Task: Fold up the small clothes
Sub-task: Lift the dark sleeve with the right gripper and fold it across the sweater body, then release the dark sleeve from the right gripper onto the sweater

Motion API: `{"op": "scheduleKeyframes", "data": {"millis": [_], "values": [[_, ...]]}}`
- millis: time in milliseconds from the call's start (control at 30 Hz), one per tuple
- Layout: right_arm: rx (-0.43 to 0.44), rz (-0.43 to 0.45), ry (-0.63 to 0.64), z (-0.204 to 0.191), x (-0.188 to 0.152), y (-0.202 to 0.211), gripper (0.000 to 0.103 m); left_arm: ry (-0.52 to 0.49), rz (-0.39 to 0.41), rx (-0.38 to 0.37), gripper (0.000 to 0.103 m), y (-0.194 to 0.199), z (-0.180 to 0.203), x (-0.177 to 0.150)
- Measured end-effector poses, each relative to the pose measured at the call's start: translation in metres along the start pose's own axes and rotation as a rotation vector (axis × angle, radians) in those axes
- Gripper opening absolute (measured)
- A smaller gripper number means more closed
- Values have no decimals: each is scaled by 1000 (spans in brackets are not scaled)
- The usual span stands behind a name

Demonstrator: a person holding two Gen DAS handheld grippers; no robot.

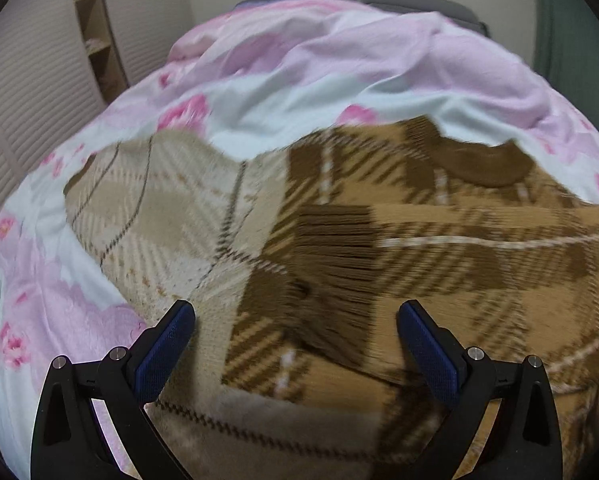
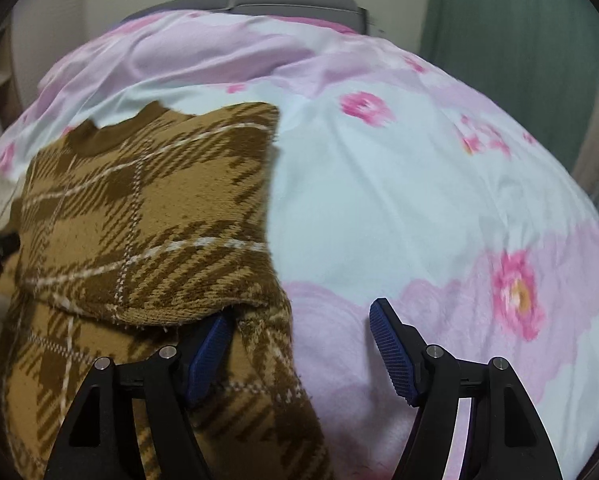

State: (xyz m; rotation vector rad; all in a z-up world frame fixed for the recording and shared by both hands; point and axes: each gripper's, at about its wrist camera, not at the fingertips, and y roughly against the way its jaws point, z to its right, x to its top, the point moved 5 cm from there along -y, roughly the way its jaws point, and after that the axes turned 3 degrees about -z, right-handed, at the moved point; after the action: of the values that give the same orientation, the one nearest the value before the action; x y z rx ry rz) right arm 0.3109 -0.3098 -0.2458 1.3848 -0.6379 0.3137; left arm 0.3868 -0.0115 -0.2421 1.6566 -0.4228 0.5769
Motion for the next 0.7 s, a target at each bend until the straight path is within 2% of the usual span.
{"op": "scheduleKeyframes", "data": {"millis": [100, 200, 333, 433, 567, 700], "values": [[-24, -20, -4, 3, -9, 1, 70, 17, -11, 4, 103, -7, -7, 0], [-38, -21, -22, 8, -14, 8, 70, -3, 2, 47, 103, -5, -10, 0], [-18, 53, -40, 10, -11, 34, 70, 15, 23, 52, 103, 7, -23, -1], [22, 113, -20, 0, -3, 52, 70, 19, 51, 49, 103, 21, -34, -3], [80, 137, 21, -27, 11, 63, 70, 33, 68, 37, 103, 38, -54, -6], [188, 172, 86, -77, 25, 75, 70, 69, 94, 46, 103, 58, -87, -11]]}}
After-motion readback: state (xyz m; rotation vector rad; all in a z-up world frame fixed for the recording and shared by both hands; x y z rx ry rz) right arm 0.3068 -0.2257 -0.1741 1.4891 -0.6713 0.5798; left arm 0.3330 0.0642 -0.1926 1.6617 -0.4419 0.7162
